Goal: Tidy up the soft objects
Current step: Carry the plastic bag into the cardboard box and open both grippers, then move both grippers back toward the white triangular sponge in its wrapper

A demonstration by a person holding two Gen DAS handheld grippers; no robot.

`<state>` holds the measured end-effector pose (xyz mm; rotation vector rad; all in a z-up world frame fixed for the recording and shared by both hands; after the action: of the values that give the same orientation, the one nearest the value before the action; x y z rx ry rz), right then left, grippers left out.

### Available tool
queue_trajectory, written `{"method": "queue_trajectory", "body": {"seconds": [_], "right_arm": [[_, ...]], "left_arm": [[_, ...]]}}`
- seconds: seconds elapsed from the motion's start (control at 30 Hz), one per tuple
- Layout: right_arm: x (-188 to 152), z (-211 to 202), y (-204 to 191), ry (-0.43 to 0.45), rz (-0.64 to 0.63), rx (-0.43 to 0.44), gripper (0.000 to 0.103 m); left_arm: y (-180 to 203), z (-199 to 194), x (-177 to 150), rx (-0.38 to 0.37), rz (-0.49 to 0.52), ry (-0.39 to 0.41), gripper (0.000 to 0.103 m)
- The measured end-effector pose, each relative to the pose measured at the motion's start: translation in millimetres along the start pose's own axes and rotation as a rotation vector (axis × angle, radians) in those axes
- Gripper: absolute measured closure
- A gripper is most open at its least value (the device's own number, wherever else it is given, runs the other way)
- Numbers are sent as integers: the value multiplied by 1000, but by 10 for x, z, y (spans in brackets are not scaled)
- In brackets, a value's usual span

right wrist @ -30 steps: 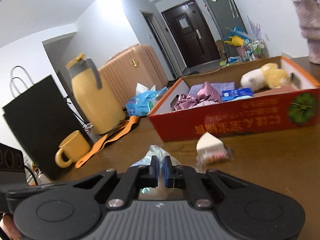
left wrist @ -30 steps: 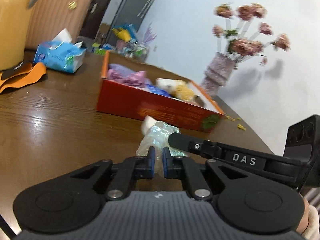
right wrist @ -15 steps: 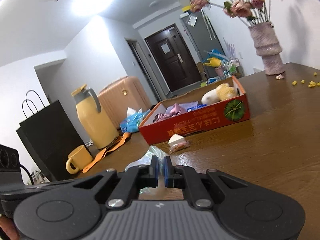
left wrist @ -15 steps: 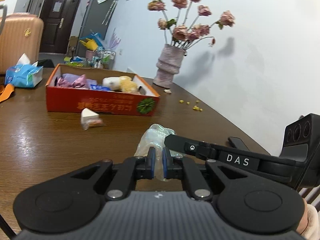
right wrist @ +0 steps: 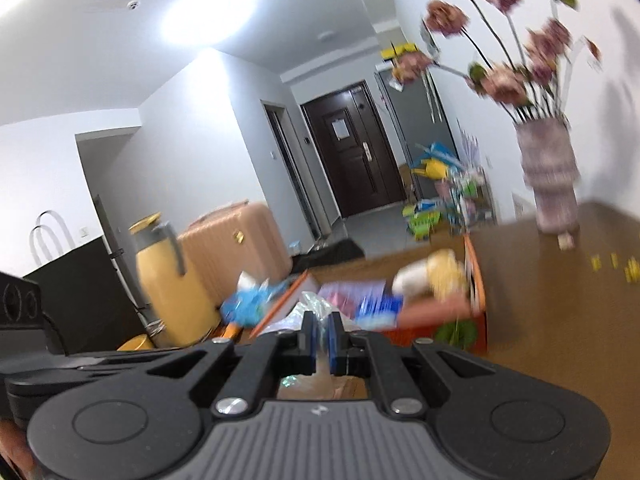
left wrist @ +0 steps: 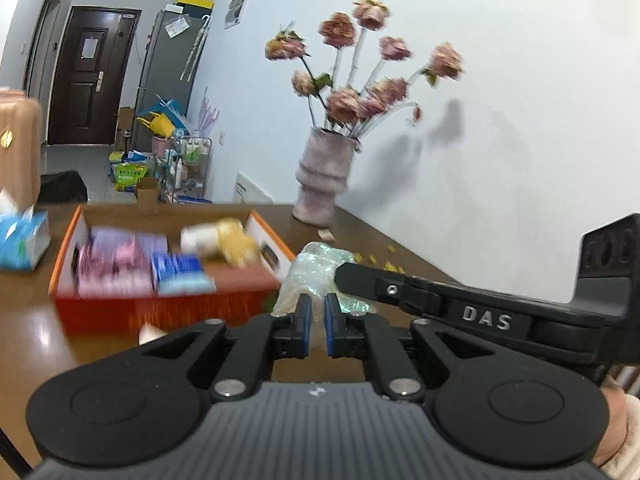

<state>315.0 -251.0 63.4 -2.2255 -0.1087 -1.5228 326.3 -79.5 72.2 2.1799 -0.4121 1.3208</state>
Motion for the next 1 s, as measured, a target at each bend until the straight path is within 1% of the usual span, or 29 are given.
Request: {"method": "queue_trajectory", "body": {"seconds": [0.07, 0.13, 0.17, 0.23, 0.27, 0.33, 0.43, 0.5, 0.57, 0.63, 0.7, 0.77, 0.8, 0.9, 0.93, 0.97, 1.0], "right_arm": [[257, 326, 65, -11, -16, -4, 97], [472, 714, 158, -42, -27, -20, 97], [559, 907, 209, -52, -30, -30, 97], [666, 1328, 328, -98, -28, -51, 97], [705, 1581, 414, -130, -12, -56, 98], [723, 2010, 574, -190, 7, -79, 98], [644, 2570, 852, -295, 71, -113, 98], [547, 2829, 988, -353, 94, -139, 98], [414, 3052, 1080, -411, 97, -177, 98], [302, 3188, 1134, -467, 82, -204, 98], [247, 3257, 1169, -494, 83, -210, 98], [255, 3281, 1153, -503, 74, -219, 97], [252, 3288, 1134, -505, 62, -226, 95], [281, 3297, 1056, -506, 33, -243, 91], [314, 3251, 1020, -497, 22, -250, 85], [370, 3171, 977, -477, 14, -252, 80], [446, 3081, 945, -449, 8, -254, 66]], "left_arm": [[-178, 272, 261, -8, -11, -29, 96], [-401, 601, 512, -7, -18, -47, 96], [-489, 737, 588, -12, -14, -57, 96], [-734, 1090, 736, 16, -25, -84, 96], [-838, 1246, 769, 19, -22, -101, 97], [-1093, 1591, 806, 52, -44, -142, 97], [-1459, 2076, 754, 54, -110, -236, 97], [-1638, 2328, 668, 73, -139, -286, 98], [-1759, 2519, 570, 96, -142, -330, 97], [-1818, 2606, 475, 110, -134, -369, 98], [-1847, 2616, 424, 114, -134, -368, 98], [-1876, 2589, 426, 116, -150, -371, 97], [-1856, 2601, 436, 125, -151, -378, 97], [-1831, 2508, 466, 134, -156, -388, 91], [-1787, 2437, 495, 134, -152, -385, 87], [-1764, 2351, 528, 140, -144, -375, 79], [-1733, 2230, 574, 150, -133, -359, 76]]}}
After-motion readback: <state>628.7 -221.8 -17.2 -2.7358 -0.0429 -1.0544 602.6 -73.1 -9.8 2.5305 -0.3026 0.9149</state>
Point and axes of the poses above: each gripper's, at about its wrist camera, not at the fingertips, and z roughly the way its jaws point, y to its right, x to its top, the point moved 3 cm from there along z, roughly the way its jaws point, and after that the axes turned 6 degrees about -x, right-handed, at the moved point
